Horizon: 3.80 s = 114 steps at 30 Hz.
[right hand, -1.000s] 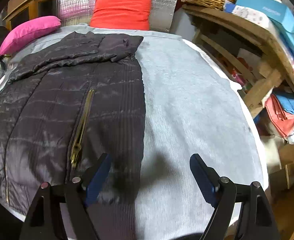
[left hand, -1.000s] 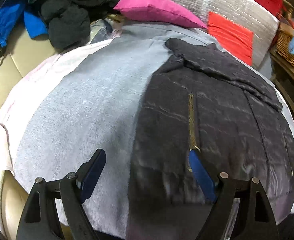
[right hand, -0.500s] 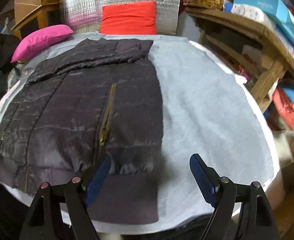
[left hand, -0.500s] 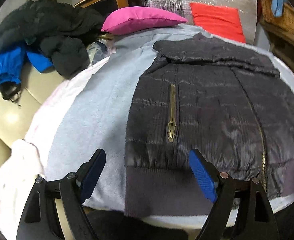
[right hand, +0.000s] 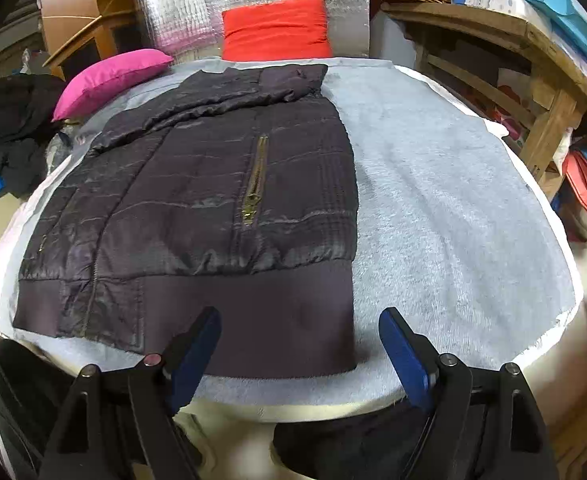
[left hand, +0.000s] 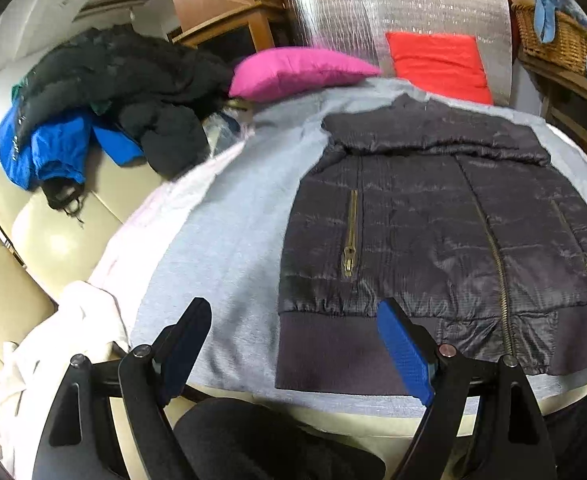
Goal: Fold large clothes
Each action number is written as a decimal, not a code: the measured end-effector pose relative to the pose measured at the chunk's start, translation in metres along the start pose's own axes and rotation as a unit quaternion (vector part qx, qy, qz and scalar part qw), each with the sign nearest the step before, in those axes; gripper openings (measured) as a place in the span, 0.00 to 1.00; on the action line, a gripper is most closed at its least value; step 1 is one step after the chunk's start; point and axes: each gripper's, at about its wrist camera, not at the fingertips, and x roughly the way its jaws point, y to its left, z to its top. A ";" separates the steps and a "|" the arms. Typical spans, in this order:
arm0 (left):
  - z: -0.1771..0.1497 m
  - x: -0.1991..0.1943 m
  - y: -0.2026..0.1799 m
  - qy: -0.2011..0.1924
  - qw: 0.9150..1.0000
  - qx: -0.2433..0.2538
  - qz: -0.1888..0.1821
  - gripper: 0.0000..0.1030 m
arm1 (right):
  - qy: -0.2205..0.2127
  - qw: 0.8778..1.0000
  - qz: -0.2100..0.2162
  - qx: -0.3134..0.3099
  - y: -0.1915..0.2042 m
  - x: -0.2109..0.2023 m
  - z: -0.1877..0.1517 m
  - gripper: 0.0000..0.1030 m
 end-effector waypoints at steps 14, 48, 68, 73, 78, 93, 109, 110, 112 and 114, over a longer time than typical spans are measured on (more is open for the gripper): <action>0.003 -0.025 0.003 -0.042 0.998 0.016 0.038 0.83 | 0.003 1.000 0.005 -0.003 0.006 -0.003 -0.003 0.81; -0.025 0.087 0.054 0.105 0.972 -0.151 -0.147 0.84 | 0.049 0.975 0.153 0.152 -0.082 0.033 0.019 0.81; -0.040 0.107 0.027 0.131 0.977 -0.119 -0.122 0.84 | 0.076 0.951 0.239 0.179 -0.068 0.068 0.003 0.81; -0.044 0.110 0.026 0.132 0.976 -0.124 -0.123 0.84 | 0.074 0.953 0.234 0.175 -0.069 0.067 0.001 0.76; -0.045 0.112 0.026 0.129 0.976 -0.126 -0.127 0.84 | 0.074 0.956 0.220 0.179 -0.073 0.067 -0.001 0.58; -0.039 0.119 0.017 0.124 0.973 -0.115 -0.160 0.70 | 0.055 0.966 0.192 0.164 -0.078 0.057 0.009 0.76; -0.042 0.069 0.031 0.089 0.970 -0.110 -0.199 0.13 | 0.060 0.971 0.206 0.102 -0.066 0.030 0.015 0.13; -0.046 0.072 0.030 0.096 0.968 -0.110 -0.202 0.15 | 0.067 0.972 0.203 0.102 -0.066 0.033 0.012 0.13; -0.051 0.085 0.029 0.115 0.967 -0.114 -0.196 0.20 | 0.079 0.971 0.196 0.114 -0.072 0.045 0.003 0.18; -0.048 0.091 0.035 0.121 0.961 -0.140 -0.203 0.29 | 0.075 0.968 0.202 0.131 -0.077 0.050 0.003 0.25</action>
